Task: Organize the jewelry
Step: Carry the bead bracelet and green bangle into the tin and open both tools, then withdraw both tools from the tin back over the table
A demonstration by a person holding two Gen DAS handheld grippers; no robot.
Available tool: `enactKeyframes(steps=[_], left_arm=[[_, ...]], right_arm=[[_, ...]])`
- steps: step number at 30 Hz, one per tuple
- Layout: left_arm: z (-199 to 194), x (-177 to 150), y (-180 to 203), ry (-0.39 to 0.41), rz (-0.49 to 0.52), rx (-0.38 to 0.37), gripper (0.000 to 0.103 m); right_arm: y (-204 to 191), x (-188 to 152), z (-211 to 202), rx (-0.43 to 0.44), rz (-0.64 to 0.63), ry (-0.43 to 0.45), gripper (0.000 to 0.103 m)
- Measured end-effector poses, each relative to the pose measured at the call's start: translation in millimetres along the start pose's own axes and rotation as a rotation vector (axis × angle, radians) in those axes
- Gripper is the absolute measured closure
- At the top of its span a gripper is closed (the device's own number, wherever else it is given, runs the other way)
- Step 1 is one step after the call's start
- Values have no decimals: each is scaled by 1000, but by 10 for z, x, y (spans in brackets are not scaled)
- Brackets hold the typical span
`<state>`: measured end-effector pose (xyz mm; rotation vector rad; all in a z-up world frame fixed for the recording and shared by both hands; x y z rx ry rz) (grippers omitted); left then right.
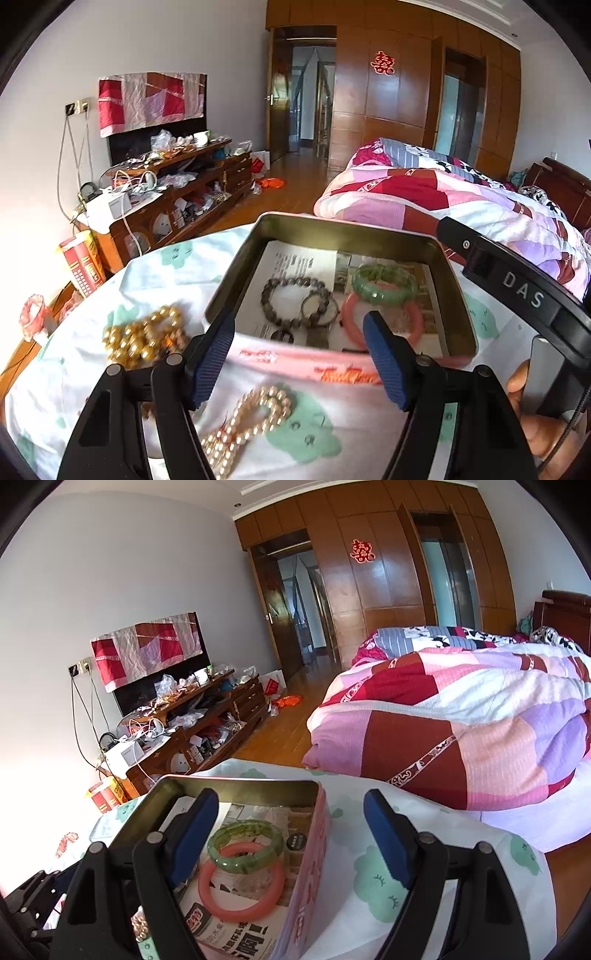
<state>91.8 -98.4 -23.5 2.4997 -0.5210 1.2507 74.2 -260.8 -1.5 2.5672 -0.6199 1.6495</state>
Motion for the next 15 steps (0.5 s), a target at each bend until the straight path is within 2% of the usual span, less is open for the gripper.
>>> enactKeyframes(steps=[3,7,15], left_arm=[[-88,-67,-35,-8,-5,18,31],[-161,-134,-62,-17,4,62,31],[-287,-270,-140,-25,7,122,31]], right_arm=[[-53,-36,-55,-12,-25,8,15],[-110,-119,-141,-18,-53,-5,15],[-119,-310,-360,-8,-19,-38,15]])
Point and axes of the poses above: each gripper's, at about its wrist camera, not at the fingertips, and z roughly the way its jaws point, y to its right, x to its top, the point moved 4 cm from there along z, roughly the way its jaws point, and after that the axes turned 5 degrees about -x, right-handed, at the moved point
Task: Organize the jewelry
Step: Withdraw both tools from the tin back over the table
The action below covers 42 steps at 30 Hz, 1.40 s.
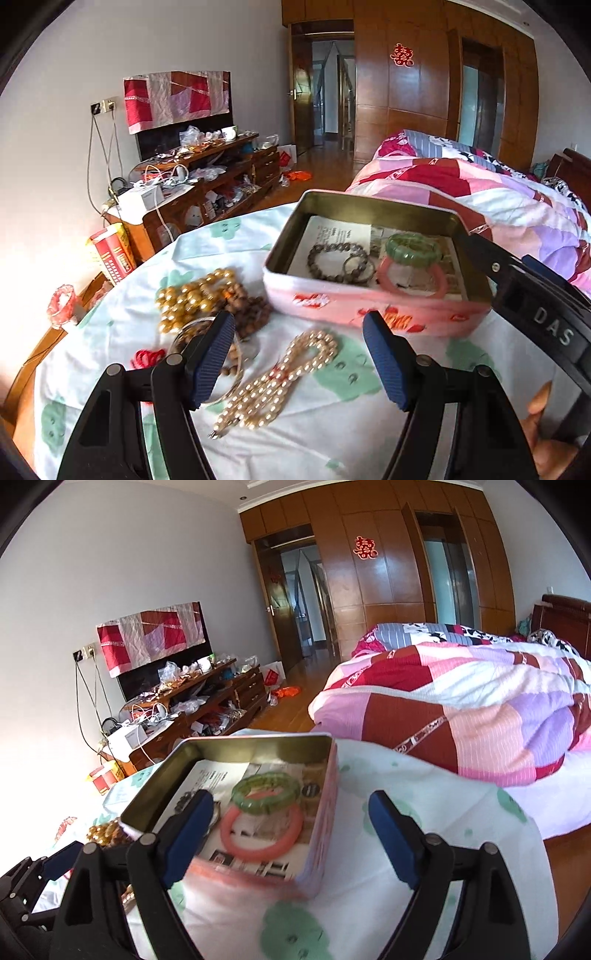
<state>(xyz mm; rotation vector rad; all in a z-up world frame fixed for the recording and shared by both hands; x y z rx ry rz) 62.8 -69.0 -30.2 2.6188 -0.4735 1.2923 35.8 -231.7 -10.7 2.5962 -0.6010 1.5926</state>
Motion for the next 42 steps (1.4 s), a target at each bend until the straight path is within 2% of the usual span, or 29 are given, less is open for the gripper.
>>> enactKeyframes(steps=[6,19,27,32,34,36,39,42], left_arm=[[-105,-92,-42,11,13,34,31],[-172,-271,-192,-29,-11,45,31],[-296,-291,-299,-7,-19,60,31],[-430,-304,-634,26,-90,85,31],[-457,-323,-864,18,-190,59,31],[-449,-364,-1095,-4,-269,78,31],[-459,-412,-1307,-24,-301,108,31],[-488,-441,-1429,-34,-280,157,31]], right_arm=[[-85,-82,-104,-2,-16,0,15],[-254,-185,-266,9,-55,18,15],[-297,-214,-307,25,-62,20,15],[-373,-243,-337,39,-87,20,15],[-407,-257,-341,51,-97,16,15],[-446,-271,-333,71,-107,2,15],[-524,-303,-338,89,-137,-9,15],[-599,-343,-316,111,-157,-37,15]])
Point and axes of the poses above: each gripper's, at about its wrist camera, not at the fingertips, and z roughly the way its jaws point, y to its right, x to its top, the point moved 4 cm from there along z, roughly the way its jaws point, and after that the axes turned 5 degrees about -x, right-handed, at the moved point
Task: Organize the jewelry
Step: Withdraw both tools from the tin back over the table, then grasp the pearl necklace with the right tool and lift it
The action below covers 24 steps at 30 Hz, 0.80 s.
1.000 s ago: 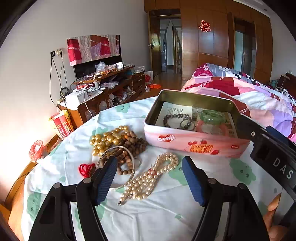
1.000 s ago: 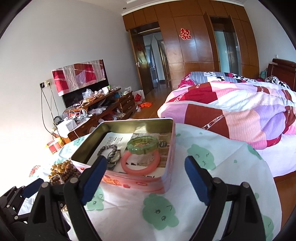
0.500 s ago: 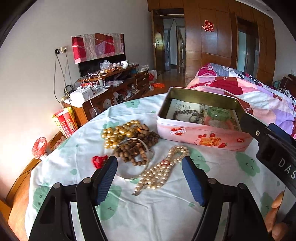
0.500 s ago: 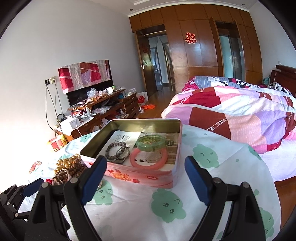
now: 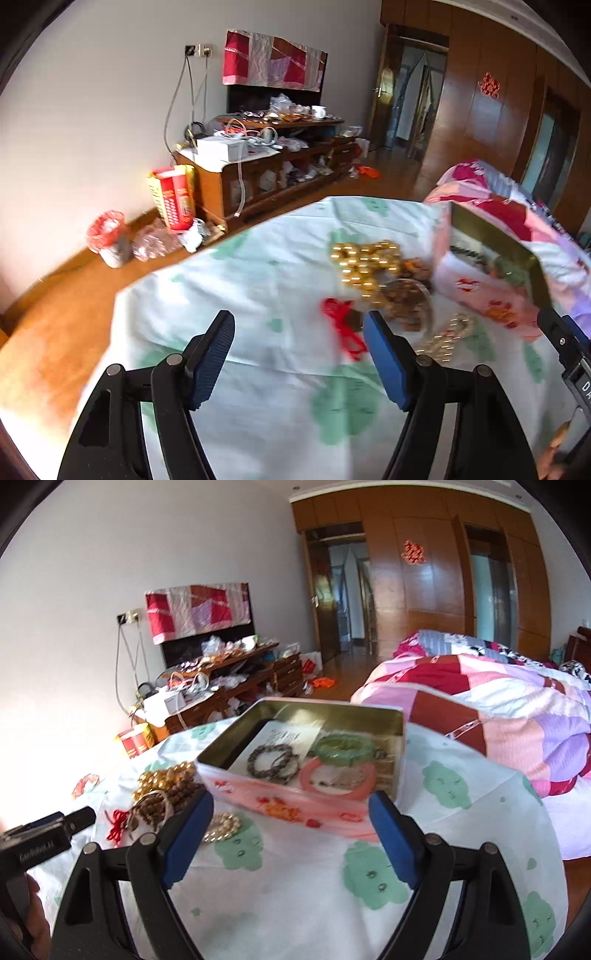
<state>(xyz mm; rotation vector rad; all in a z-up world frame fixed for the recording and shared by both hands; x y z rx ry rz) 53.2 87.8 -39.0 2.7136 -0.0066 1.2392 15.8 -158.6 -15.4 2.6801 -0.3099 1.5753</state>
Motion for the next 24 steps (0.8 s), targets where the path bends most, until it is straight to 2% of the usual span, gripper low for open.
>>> enactKeyframes(steps=[1,3,6,11,12,15,20,22,23,24], left_arm=[[2,0,-32,-1,3,7,31],[8,-6,-100,-5,-8,5,31],[29,-9,-153,-19,-30,-4,31],[2,2,-105,-8,-10,-3,31],[-5,-2,-92,-8,-4,-1,31],[-11,-2,-86,-4,4,-2,31],[-6,-3,-67,-7,16,-3,31],[8,-8,-53,-14,20,-5,31],[11,-9,-47,-18,23,-8,31],[11,-13,-38,-22,28,-10,31]], right_arm=[[-38,-20,39,20,1,-29,16],[-122,-72,122,68,6,-92,31],[-305,-164,278,116,-8,-193,42],[-685,-273,475,162,-65,-295,44],[-726,-280,508,164,-73,-307,48],[-888,-323,663,132,-122,-359,53],[-946,-309,713,131,-151,-360,55],[-932,-317,700,170,-154,-363,66],[-933,-303,694,195,-154,-364,82],[-957,-300,686,228,-157,-368,86]])
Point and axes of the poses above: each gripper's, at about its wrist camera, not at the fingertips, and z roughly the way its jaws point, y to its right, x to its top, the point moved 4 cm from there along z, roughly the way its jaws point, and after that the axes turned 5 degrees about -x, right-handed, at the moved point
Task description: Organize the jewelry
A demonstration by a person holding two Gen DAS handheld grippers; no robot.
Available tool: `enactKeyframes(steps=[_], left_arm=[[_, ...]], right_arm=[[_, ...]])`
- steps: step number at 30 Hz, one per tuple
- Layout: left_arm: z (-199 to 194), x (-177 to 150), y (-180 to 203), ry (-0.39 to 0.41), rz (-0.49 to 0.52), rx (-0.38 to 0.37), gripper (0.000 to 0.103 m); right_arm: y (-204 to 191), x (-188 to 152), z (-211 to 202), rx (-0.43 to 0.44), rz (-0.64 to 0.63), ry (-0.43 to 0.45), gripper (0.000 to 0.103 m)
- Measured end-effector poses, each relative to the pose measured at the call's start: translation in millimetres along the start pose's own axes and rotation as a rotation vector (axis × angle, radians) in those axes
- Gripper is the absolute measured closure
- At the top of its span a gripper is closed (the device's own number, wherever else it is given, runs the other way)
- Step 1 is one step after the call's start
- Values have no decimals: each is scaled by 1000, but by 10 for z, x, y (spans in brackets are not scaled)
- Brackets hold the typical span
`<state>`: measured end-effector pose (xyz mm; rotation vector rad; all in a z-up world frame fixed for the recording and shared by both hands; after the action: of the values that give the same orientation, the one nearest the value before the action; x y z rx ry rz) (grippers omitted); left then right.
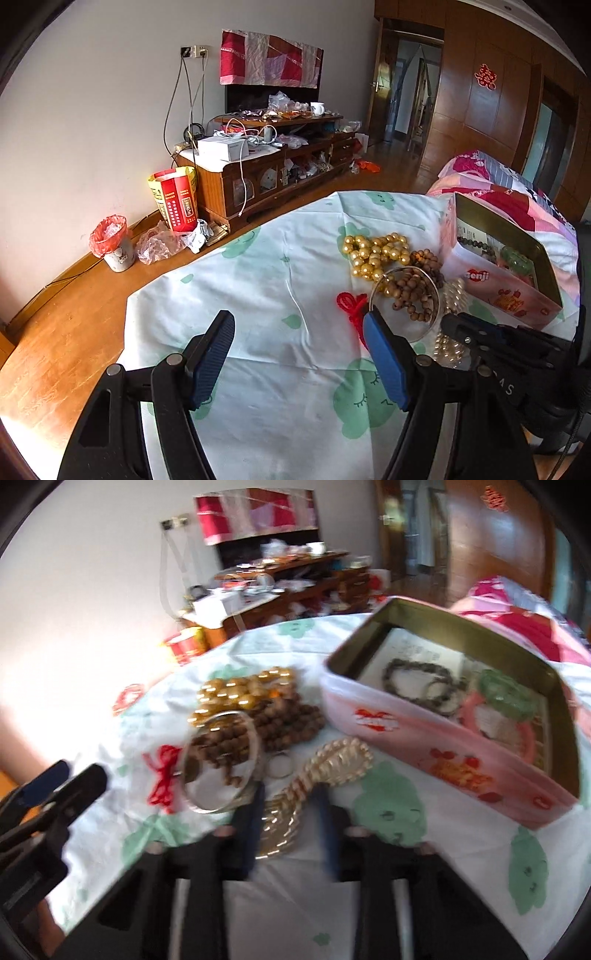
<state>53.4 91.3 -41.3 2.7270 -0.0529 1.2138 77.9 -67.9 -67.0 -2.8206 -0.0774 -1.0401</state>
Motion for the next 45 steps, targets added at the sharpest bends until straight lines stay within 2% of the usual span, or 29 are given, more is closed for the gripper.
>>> enactKeyframes(steps=[3,7,8,12,14,19,22,23,25,27,28,29,31,35,37,41,45], left_arm=[[-14,-9,30,0,15,-3,31],[-34,-25,176,-1,89,-43,31],[-40,-33,239,-2,119,-56,31],[24,-53,521,-47,215,-146,31],[109,-43,637,-81,239,-175,31],[301,-34,885,-127,337,-170,31],[460,-39,940,-158,373,-120,32],[527,-54,933,-192,368,-110,37],[520,-45,903,-179,355,-90,47],[509,-41,887,-176,345,-100,51],[504,-47,898,-179,348,-118,72],[520,-74,919,-204,350,-149,87],[505,-79,932,-191,358,-127,94],[351,-63,894,-141,302,-214,97],[190,-58,836,-94,241,-304,97],[-74,-65,709,-6,155,-398,97],[-125,-8,670,19,129,-402,97]], right_arm=[[26,-43,-47,-14,-27,3,87],[198,-112,-127,27,23,8,87],[229,-128,-158,22,24,15,93],[331,-175,-300,-29,5,59,94],[364,-185,-308,-25,14,55,94],[468,-166,-291,1,70,46,94],[496,-147,-312,17,80,54,93],[505,-151,-337,23,83,60,93],[521,-146,-363,34,99,78,92],[546,-140,-377,40,112,83,92],[561,-136,-376,44,122,84,92],[563,-141,-377,46,127,85,92],[587,-134,-389,50,145,94,92],[681,-111,-432,45,186,123,92],[728,-108,-439,57,209,118,92],[723,-121,-396,68,218,102,92],[653,-121,-385,70,189,100,90]])
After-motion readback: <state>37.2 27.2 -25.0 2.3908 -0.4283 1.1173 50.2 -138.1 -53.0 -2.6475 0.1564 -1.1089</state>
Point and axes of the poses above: each gripper's, at about its wrist camera, not at the fingertips, and z roughly the way its jaws point, y to its right, x to its top, the point moved 4 cm from there along z, roughly the way its jaws point, and after that the axes turned 5 degrees about -x, right-handed, at the moved point
